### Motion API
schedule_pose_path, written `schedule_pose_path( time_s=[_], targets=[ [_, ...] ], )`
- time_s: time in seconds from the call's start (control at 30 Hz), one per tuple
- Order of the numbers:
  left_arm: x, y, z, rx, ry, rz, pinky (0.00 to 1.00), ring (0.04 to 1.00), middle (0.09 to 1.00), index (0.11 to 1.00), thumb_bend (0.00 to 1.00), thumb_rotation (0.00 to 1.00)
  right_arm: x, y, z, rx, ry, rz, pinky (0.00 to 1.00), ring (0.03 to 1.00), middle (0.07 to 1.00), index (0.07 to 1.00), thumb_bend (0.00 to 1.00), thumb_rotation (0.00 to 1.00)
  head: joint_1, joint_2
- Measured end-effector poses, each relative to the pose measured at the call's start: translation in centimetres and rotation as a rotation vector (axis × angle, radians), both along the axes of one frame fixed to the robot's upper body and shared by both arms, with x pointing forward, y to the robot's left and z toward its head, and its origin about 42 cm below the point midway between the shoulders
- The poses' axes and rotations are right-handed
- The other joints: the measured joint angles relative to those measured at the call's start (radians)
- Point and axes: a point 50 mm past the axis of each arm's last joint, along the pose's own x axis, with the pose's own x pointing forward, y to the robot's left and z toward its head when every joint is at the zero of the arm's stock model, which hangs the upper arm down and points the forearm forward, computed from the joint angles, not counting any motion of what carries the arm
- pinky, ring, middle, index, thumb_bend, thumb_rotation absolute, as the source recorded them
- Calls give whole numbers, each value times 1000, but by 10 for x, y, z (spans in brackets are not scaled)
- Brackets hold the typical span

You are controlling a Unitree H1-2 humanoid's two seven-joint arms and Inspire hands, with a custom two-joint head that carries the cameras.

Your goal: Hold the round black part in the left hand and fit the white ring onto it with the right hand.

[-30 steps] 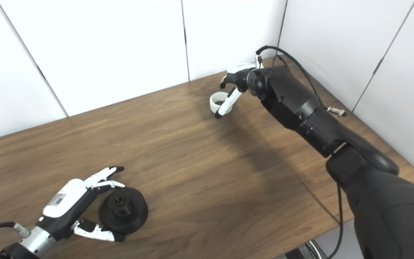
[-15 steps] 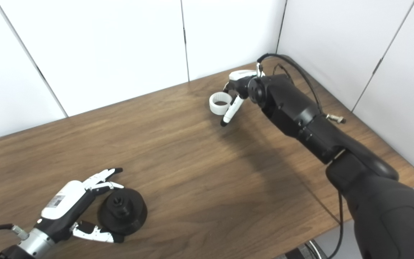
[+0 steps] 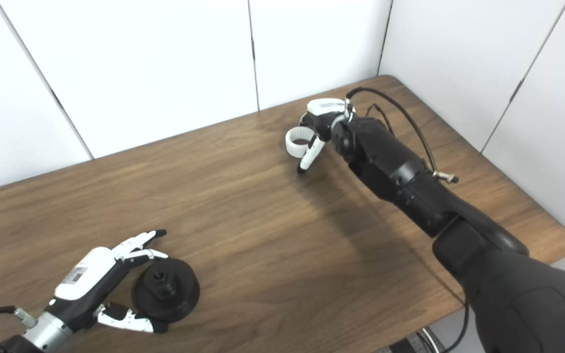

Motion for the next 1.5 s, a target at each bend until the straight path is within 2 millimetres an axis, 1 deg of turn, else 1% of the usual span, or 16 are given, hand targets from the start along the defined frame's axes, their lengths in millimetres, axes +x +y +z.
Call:
schedule_pose_path(
  time_s=[0.07,0.1,0.2,0.33,0.43,0.6,0.63,0.67,0.77,0.87,0.93,1.03,1.17,1.27,1.47,1.5],
  targets=[
    [0,0,0,0,0,0,932,971,973,489,522,73,1,1,-1,-2,-15,4,741,854,880,780,855,312,0,0],
    [0,0,0,0,1,0,931,972,974,489,522,73,1,1,-1,-4,-22,8,740,852,876,775,851,303,3,6],
    [-1,0,0,0,1,0,924,971,969,489,522,73,1,1,-2,-2,-40,12,736,842,863,752,829,256,3,6],
    [0,1,0,-1,0,2,917,967,965,489,522,73,2,3,-3,10,-74,32,715,815,832,685,796,180,8,11],
    [-1,1,0,-1,1,3,913,965,965,489,522,72,3,5,-3,7,-99,49,713,807,823,653,768,156,8,14],
    [-1,2,0,-1,0,3,920,966,968,489,522,73,4,5,-3,5,-110,52,714,801,815,616,739,153,11,15],
    [-1,2,0,0,0,3,922,966,968,489,522,73,4,4,-3,4,-111,52,709,796,810,544,609,147,11,17],
    [-1,2,0,0,0,3,921,967,968,489,522,73,4,4,-3,4,-114,53,707,793,807,518,565,144,11,17],
    [-1,2,1,2,1,2,906,965,970,489,522,72,4,5,-3,2,-125,61,702,784,787,490,523,137,11,18],
    [-1,4,2,5,-1,1,918,969,971,489,522,72,3,5,-4,-2,-135,64,694,777,777,485,516,135,9,20],
    [-1,4,2,6,0,1,904,966,967,489,522,72,3,5,-4,-4,-136,64,696,778,773,485,516,133,9,21],
    [-1,5,2,6,0,2,909,966,966,489,522,73,3,5,-4,-4,-136,64,695,771,765,484,516,130,9,21],
    [-1,5,2,6,1,1,897,964,965,489,522,73,3,5,-4,-8,-141,70,675,763,754,483,517,128,9,23],
    [-1,5,2,7,1,1,901,966,967,489,522,73,2,5,-5,-12,-153,78,662,761,755,483,518,128,11,25],
    [-1,5,2,7,0,-1,915,967,974,489,522,73,-2,5,-5,-15,-166,98,665,782,769,483,520,129,15,29],
    [-1,5,2,8,0,-1,905,962,970,489,522,73,-2,5,-4,-15,-168,103,661,785,771,483,521,129,15,29]
  ],
)
